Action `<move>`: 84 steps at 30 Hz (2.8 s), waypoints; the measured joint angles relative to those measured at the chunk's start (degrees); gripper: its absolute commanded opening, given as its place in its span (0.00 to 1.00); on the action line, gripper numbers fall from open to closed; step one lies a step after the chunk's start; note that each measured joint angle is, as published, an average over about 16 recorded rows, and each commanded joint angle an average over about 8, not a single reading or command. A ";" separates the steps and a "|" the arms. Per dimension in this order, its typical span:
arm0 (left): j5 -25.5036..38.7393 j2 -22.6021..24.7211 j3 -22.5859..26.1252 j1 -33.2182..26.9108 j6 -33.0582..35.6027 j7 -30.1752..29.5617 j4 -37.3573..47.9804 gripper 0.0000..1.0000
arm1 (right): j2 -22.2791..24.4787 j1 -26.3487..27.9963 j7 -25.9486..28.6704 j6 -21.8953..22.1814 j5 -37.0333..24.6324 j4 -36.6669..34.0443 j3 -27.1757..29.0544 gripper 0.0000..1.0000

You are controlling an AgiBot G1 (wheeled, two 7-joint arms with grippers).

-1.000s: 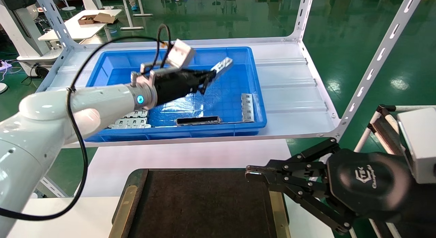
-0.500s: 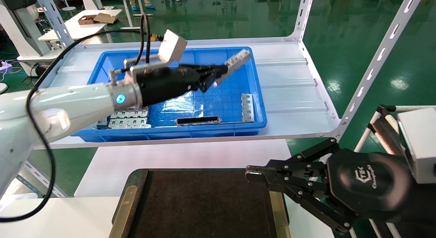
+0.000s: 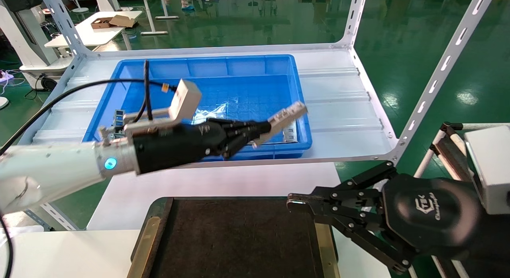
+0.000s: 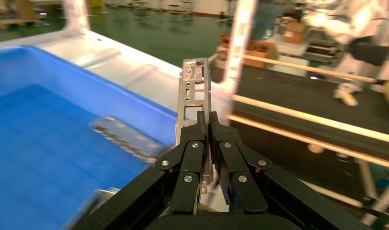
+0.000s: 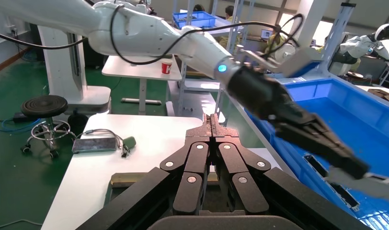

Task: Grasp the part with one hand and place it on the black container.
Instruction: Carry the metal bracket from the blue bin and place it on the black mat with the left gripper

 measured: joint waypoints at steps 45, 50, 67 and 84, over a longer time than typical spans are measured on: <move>-1.22 -2.20 2.47 45.54 -64.31 -12.19 -41.78 0.00 | 0.06 0.03 -0.08 0.07 0.10 0.00 -0.15 0.00; -1.81 2.99 4.61 45.72 -75.59 -11.08 -40.40 0.00 | 0.07 0.04 -0.08 0.07 0.12 0.00 -0.17 0.00; -19.90 12.61 16.59 37.60 -97.95 -1.03 -36.70 0.00 | 0.09 0.05 -0.11 0.10 0.15 0.00 -0.22 0.00; -23.30 13.67 19.64 35.64 -101.08 2.46 -36.22 0.00 | 0.11 0.06 -0.14 0.12 0.19 0.00 -0.28 0.04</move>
